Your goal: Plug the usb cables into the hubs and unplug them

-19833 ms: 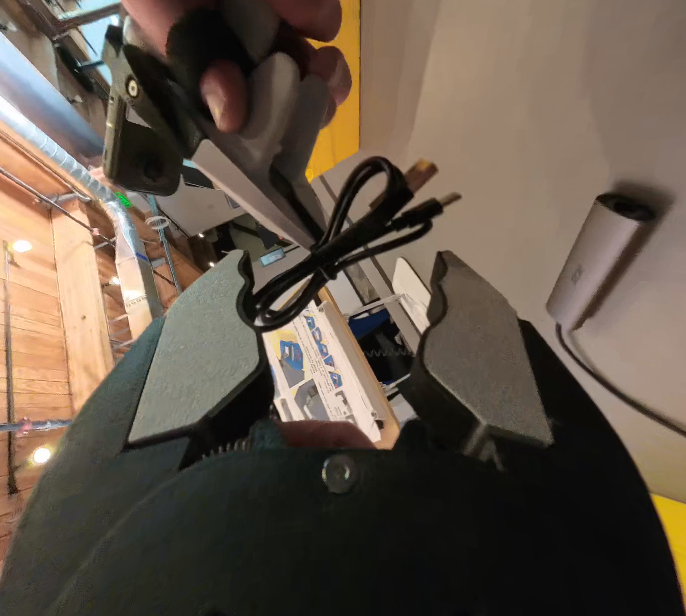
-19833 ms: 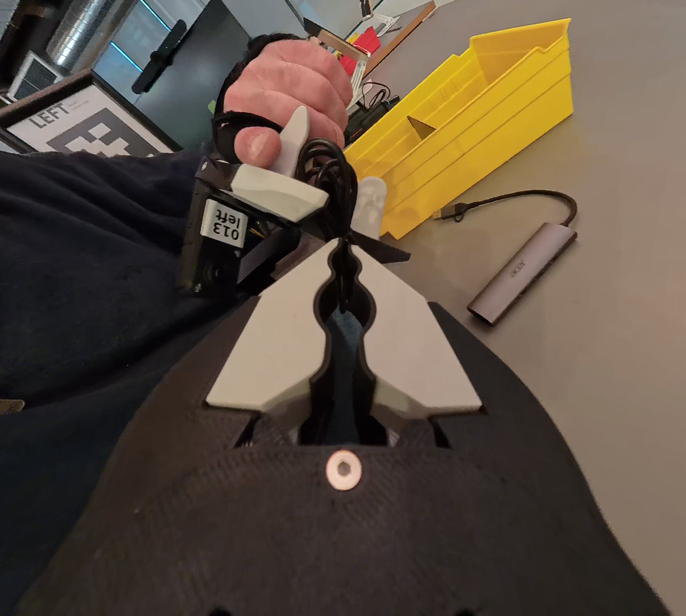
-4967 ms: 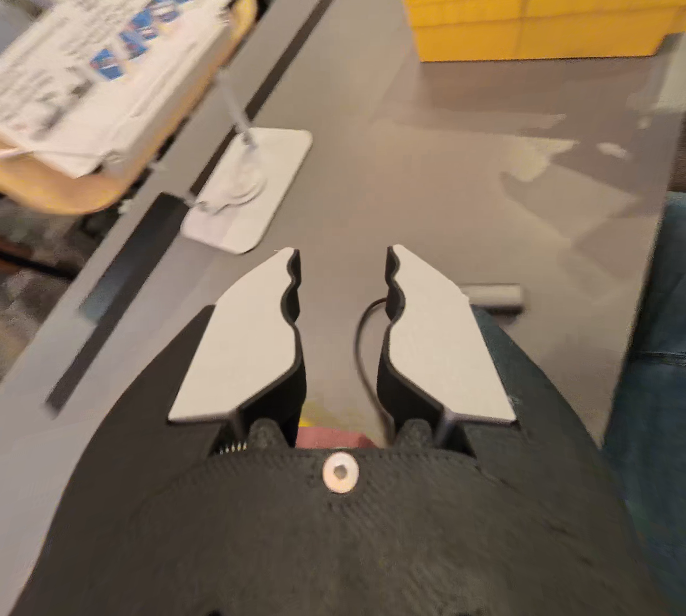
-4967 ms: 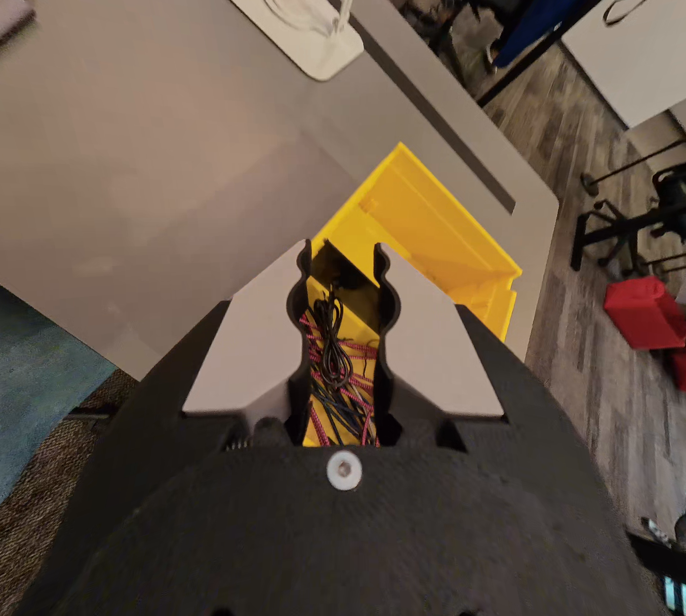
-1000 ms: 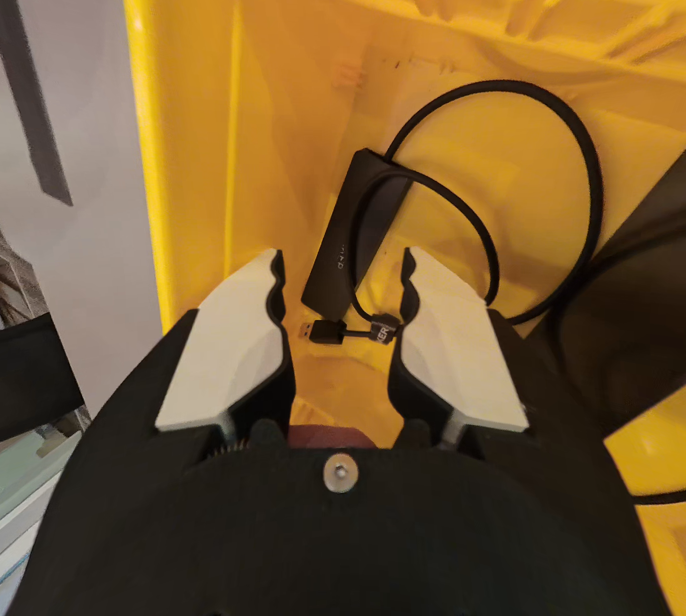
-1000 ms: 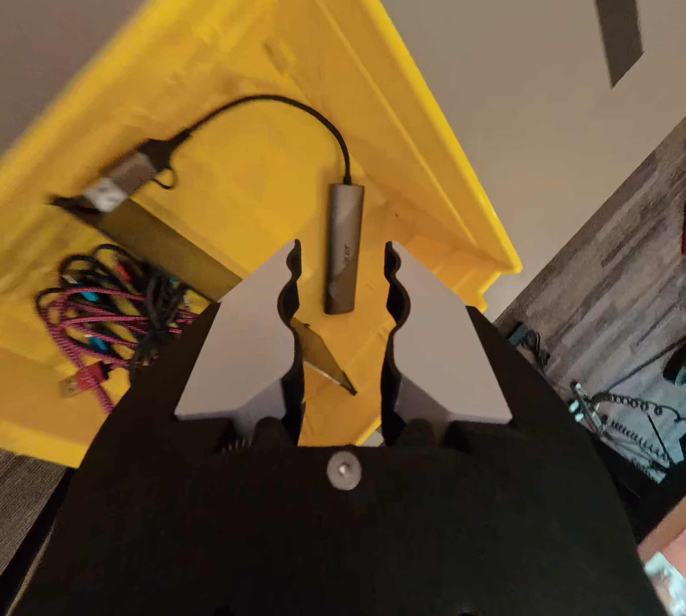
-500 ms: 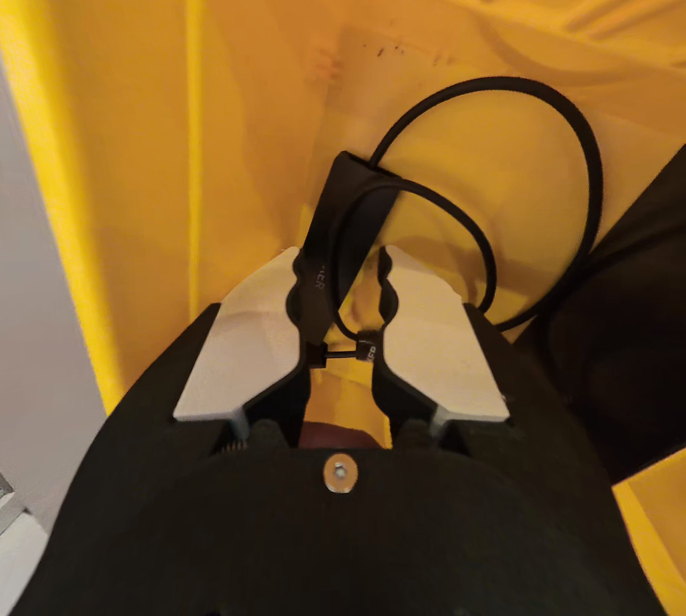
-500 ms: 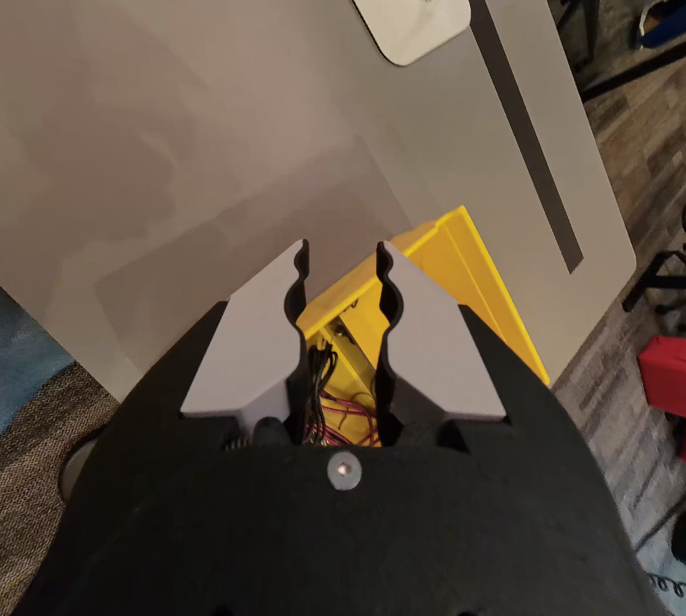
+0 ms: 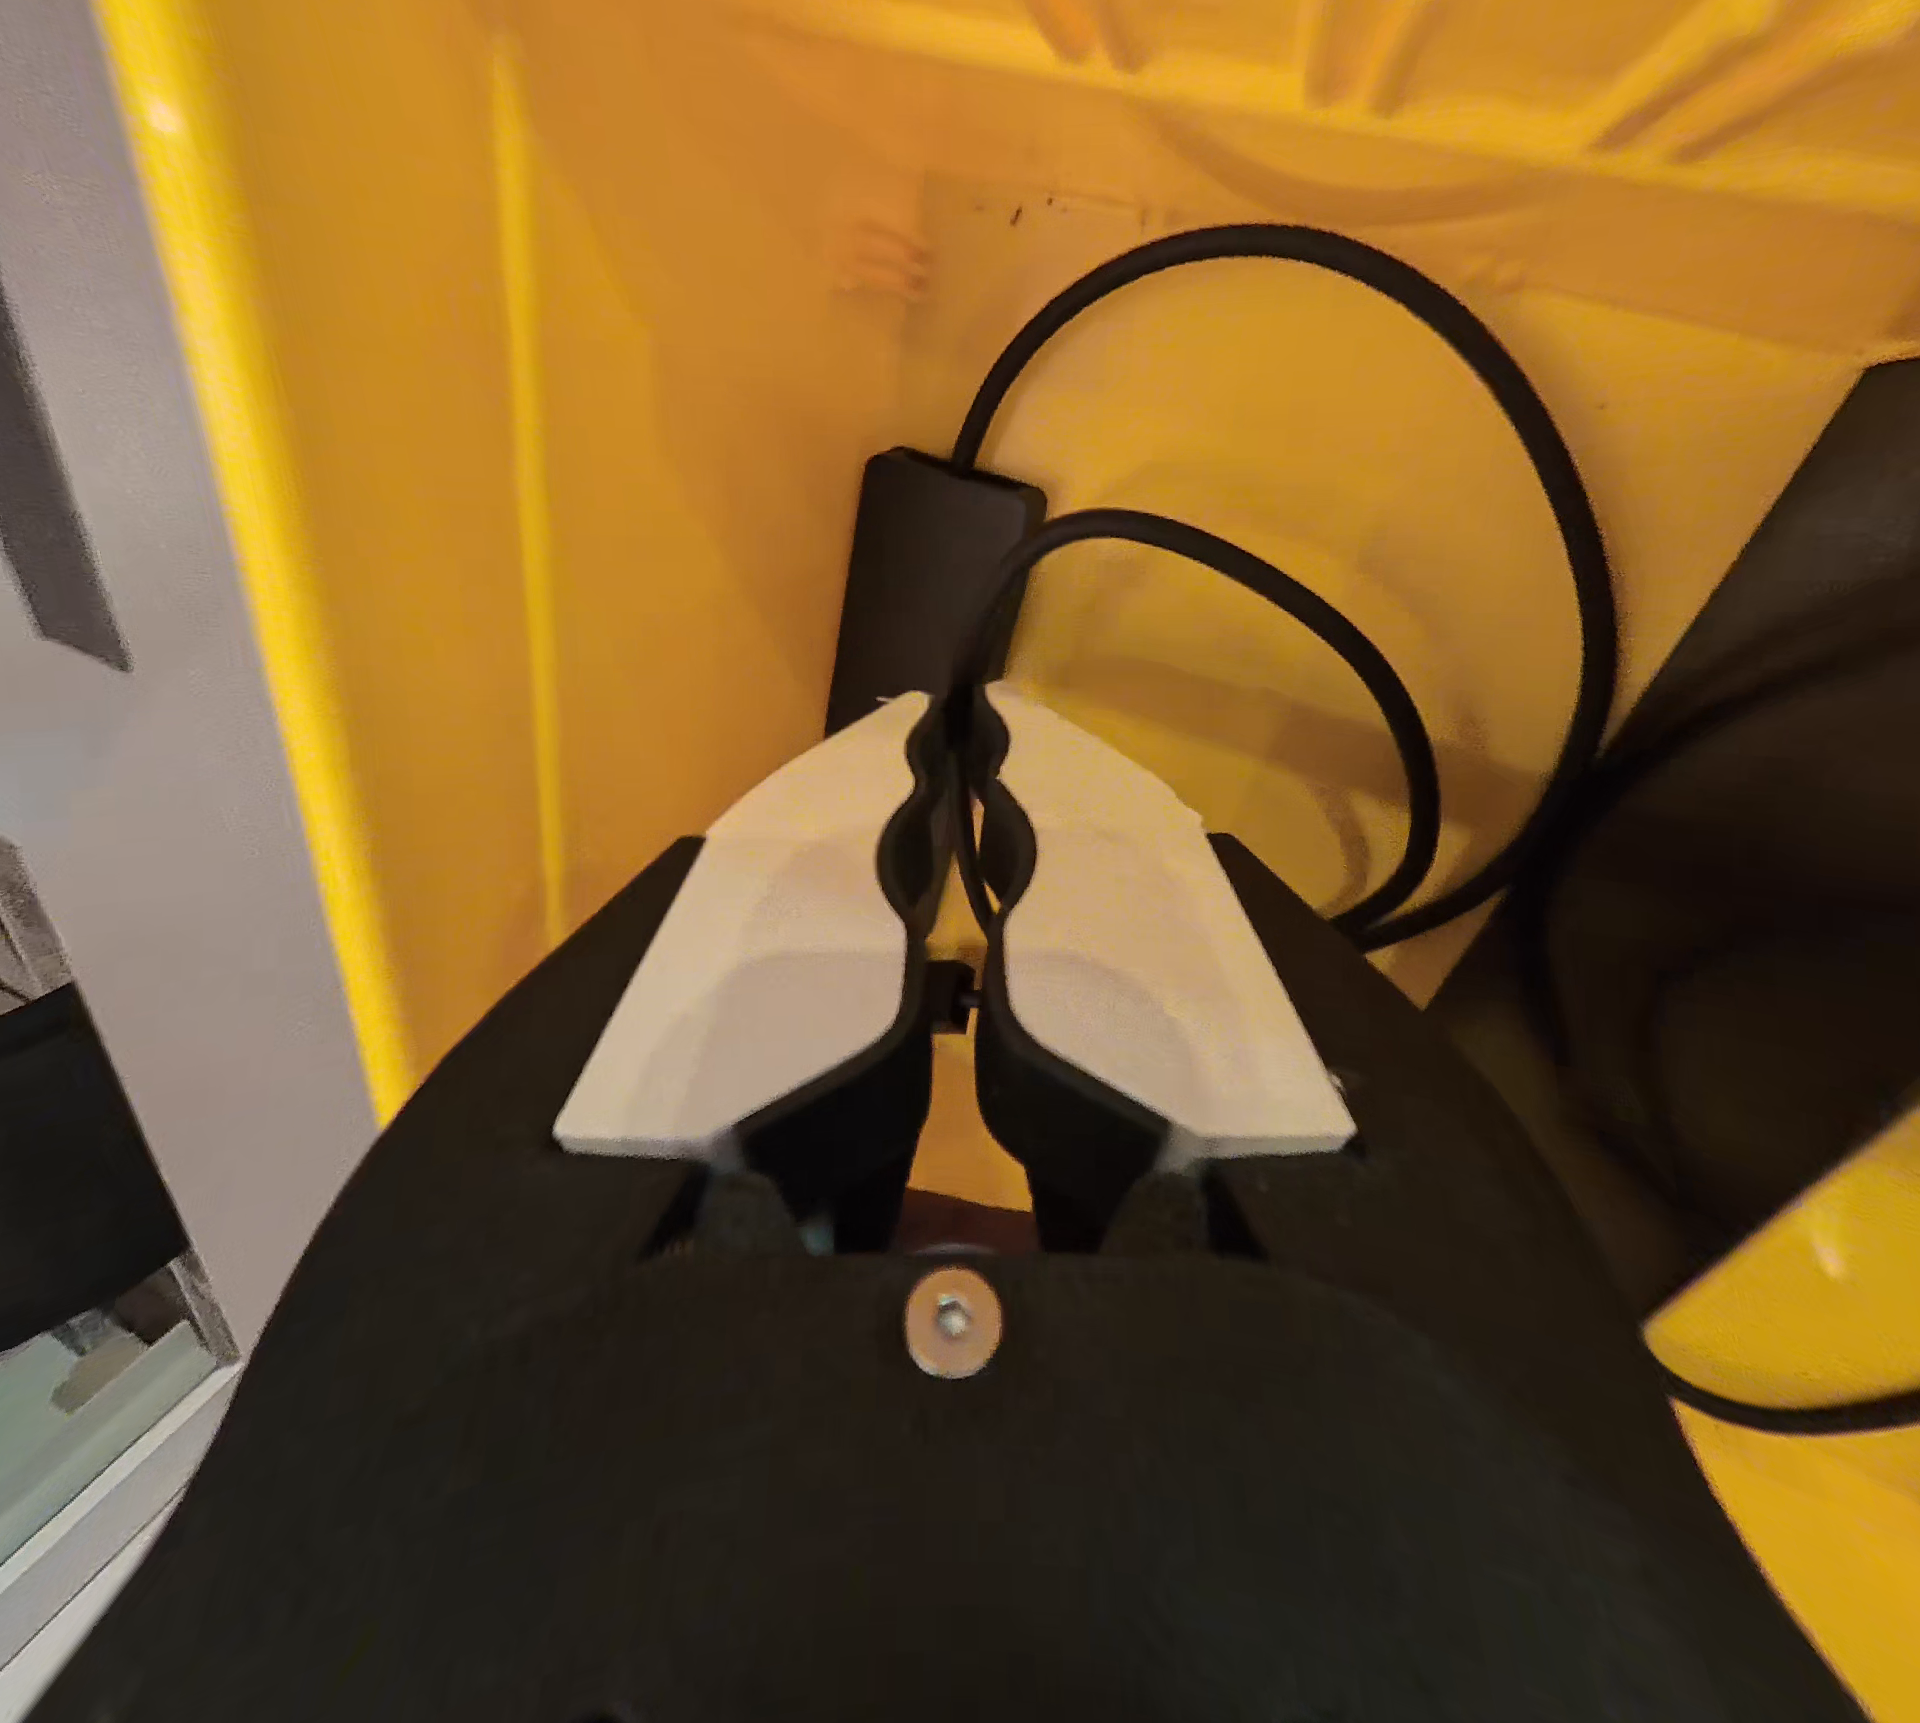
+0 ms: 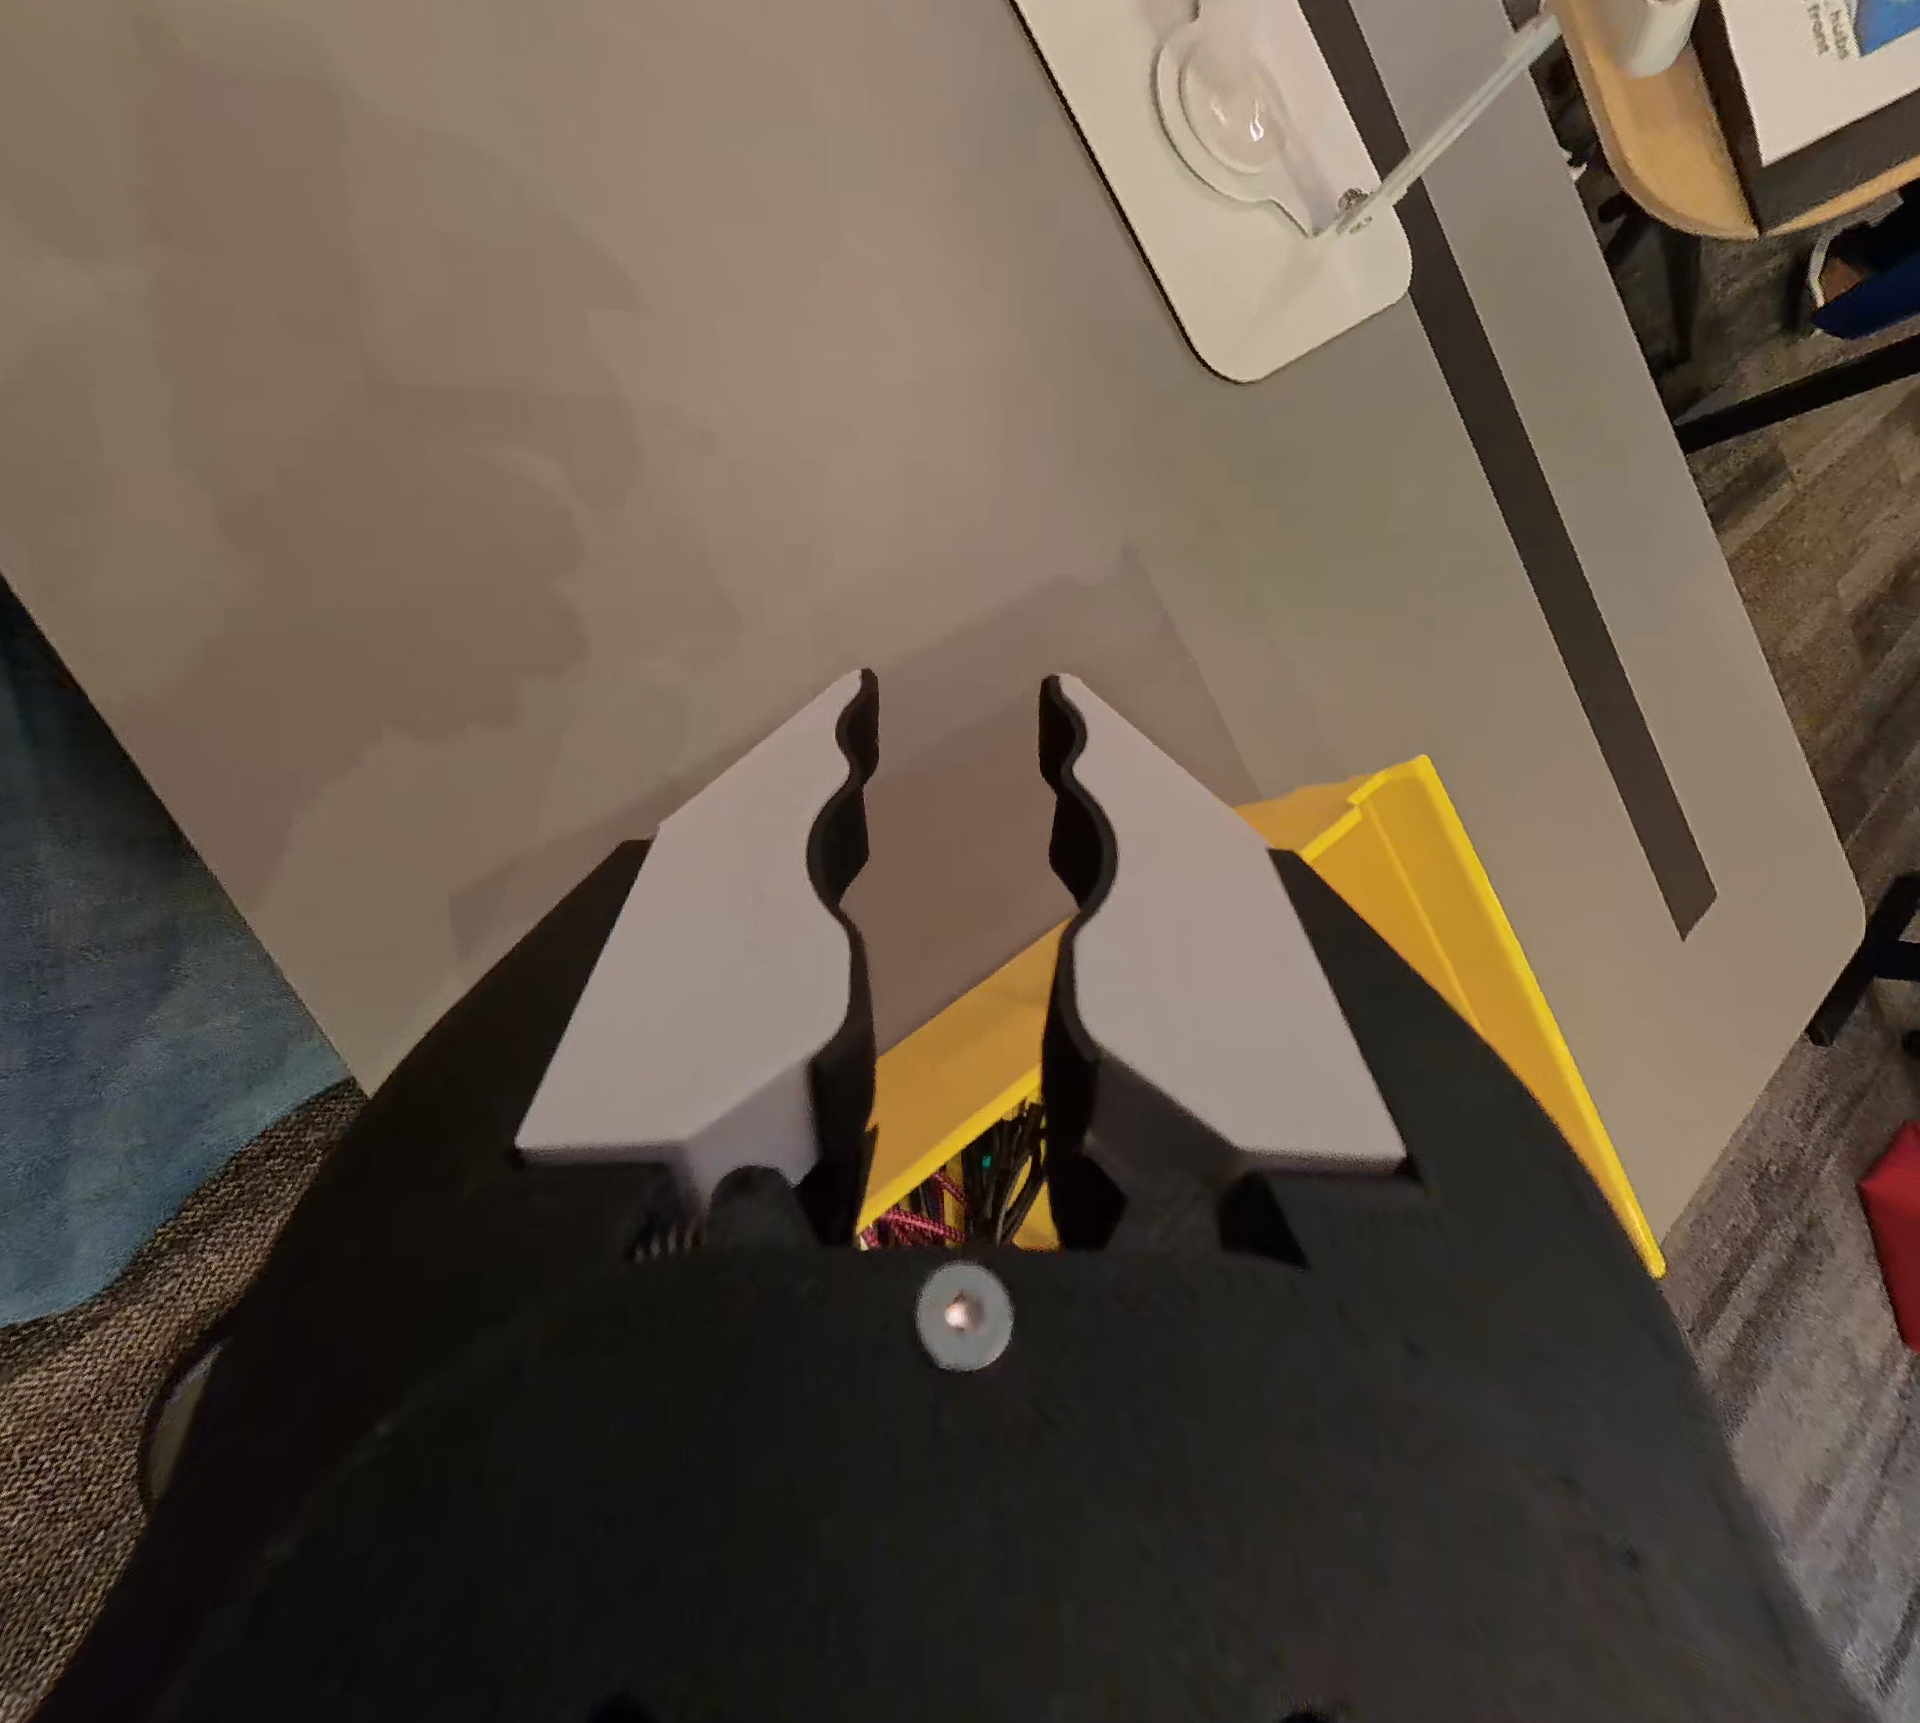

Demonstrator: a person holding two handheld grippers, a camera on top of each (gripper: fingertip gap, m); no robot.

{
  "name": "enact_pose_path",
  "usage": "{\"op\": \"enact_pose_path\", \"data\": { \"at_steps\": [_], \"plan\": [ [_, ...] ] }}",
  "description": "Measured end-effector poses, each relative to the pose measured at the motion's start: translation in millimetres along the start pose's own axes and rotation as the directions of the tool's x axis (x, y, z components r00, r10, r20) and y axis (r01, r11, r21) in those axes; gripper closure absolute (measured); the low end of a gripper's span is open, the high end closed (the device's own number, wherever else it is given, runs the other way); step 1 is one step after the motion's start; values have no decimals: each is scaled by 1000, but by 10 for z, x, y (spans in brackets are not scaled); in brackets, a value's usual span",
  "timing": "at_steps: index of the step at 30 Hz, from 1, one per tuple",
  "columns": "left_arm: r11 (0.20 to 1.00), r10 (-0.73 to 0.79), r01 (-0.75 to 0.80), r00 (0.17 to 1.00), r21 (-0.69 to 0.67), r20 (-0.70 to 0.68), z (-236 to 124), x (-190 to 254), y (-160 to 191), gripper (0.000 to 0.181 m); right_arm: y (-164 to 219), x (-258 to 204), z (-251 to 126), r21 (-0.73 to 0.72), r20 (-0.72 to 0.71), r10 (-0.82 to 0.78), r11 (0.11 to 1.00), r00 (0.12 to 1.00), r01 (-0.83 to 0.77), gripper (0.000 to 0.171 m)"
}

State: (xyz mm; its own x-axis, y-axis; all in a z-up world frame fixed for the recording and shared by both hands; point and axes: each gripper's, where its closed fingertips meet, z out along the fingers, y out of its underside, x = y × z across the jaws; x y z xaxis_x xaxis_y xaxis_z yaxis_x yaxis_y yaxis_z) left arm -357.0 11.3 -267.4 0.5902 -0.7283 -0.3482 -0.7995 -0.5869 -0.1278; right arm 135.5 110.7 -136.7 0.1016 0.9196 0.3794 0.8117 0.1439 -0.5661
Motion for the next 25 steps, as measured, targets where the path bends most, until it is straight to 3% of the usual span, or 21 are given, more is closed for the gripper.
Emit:
{"op": "enact_pose_path", "data": {
  "at_steps": [1,7,25],
  "plan": [
    [1000,-8,8,1000,16,19,-63,-21,-14,179,-29,-29,-8,12,5,-2,1000,1000,2,142],
    [979,-102,79,988,190,115,-665,-64,-181,178,-178,-229,-14,73,49,-19,997,999,15,143],
    [889,-260,45,870,456,419,-2351,-304,-615,178,-478,-699,81,176,144,-63,984,988,37,144]
  ]
}}
